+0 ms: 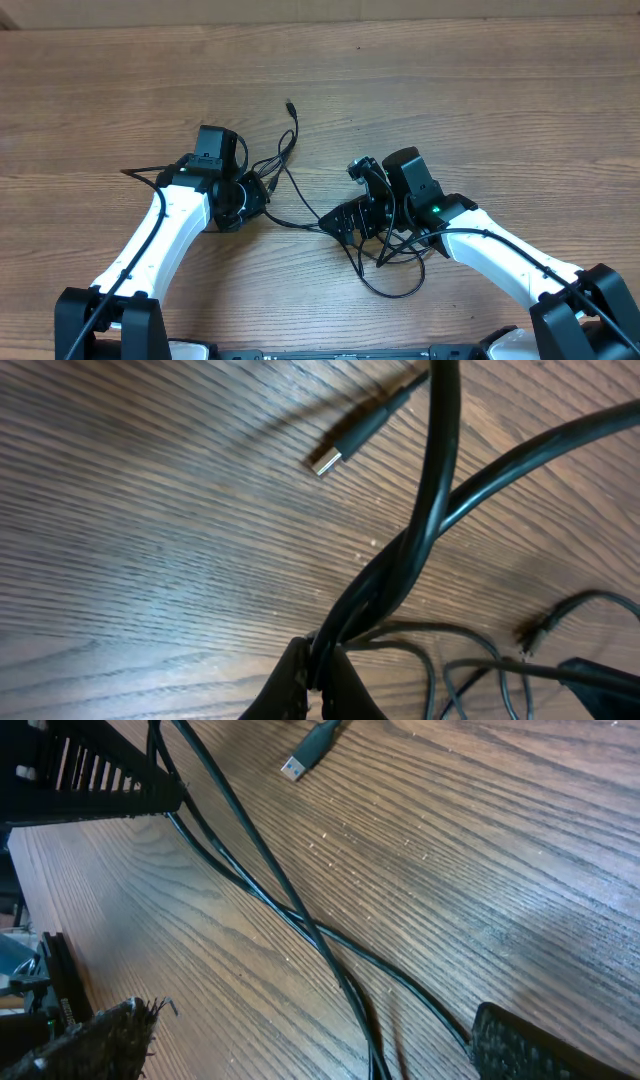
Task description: Untangle cables
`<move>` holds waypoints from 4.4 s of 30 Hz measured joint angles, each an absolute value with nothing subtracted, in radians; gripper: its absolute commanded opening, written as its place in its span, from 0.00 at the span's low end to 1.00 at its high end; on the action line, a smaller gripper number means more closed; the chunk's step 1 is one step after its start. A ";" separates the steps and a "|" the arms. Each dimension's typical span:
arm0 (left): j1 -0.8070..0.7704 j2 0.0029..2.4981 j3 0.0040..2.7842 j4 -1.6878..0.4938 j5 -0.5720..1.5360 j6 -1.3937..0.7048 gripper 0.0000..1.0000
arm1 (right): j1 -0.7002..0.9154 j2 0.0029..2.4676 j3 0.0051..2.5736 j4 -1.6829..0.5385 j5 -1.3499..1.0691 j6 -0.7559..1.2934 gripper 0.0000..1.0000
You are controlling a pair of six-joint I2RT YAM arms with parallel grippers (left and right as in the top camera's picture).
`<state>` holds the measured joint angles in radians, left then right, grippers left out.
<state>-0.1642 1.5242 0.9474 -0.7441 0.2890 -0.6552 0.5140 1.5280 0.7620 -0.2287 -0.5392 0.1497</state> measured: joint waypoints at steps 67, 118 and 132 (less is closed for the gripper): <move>-0.136 1.524 1.106 -0.684 0.881 -0.178 0.04 | 0.556 1.711 0.759 0.001 -0.194 0.769 0.26; -0.290 1.524 1.108 -0.445 0.879 -0.212 0.04 | 0.454 1.680 0.868 -0.150 -0.317 0.605 0.11; 0.078 1.526 1.220 -0.451 1.073 -0.334 0.04 | 0.166 1.680 0.868 -0.303 -0.018 0.528 0.07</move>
